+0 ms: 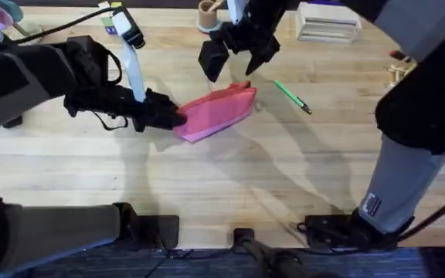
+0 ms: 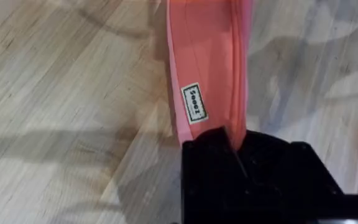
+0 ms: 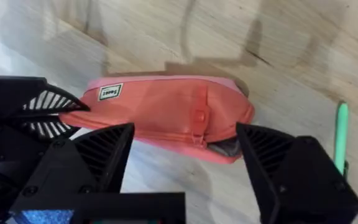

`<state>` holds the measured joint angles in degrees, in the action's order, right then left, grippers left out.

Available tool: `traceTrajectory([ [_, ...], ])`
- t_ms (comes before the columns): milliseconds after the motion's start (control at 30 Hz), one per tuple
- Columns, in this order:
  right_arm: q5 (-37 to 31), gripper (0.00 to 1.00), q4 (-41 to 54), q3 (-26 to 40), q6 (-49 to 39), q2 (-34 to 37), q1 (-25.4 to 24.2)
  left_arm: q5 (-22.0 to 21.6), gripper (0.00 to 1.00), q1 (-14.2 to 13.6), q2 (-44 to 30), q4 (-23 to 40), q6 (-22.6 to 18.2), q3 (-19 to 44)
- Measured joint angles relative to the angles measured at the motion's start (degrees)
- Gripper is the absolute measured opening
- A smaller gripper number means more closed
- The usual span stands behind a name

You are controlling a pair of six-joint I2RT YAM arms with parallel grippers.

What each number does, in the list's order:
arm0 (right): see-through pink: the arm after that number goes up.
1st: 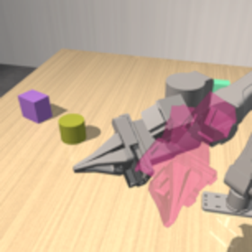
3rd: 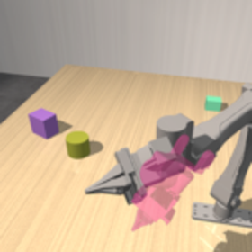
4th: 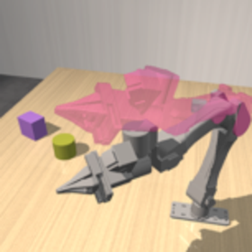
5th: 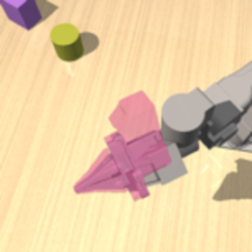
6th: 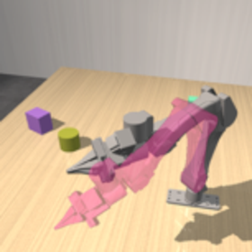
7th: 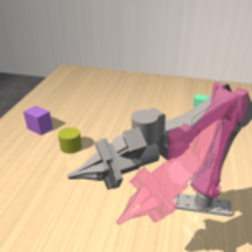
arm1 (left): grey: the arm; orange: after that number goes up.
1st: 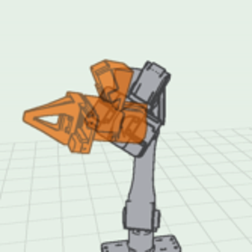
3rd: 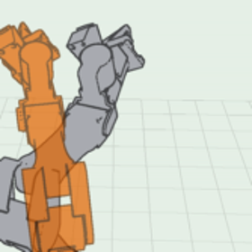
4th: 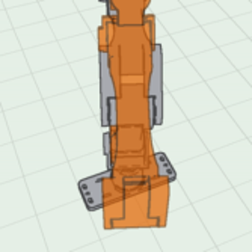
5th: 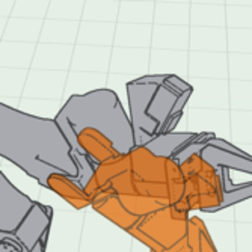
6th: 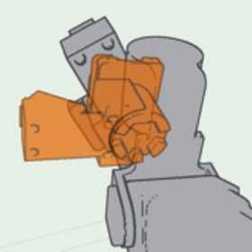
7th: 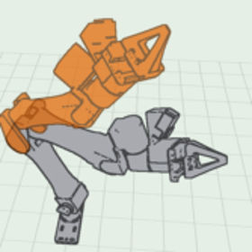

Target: Unzip the bag, pick up the pens from the table one at a time and place them inside, then zip the bag closed.

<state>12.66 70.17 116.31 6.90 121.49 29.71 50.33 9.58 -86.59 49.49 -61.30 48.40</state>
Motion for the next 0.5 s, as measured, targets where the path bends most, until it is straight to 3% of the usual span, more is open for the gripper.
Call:
traceTrajectory([
  [500,-0.02,0.952,-0.17,0.0,0.03,2.21,0.89,0.0,0.042,0.0,0.0,-0.02,-0.02,0.0],
])
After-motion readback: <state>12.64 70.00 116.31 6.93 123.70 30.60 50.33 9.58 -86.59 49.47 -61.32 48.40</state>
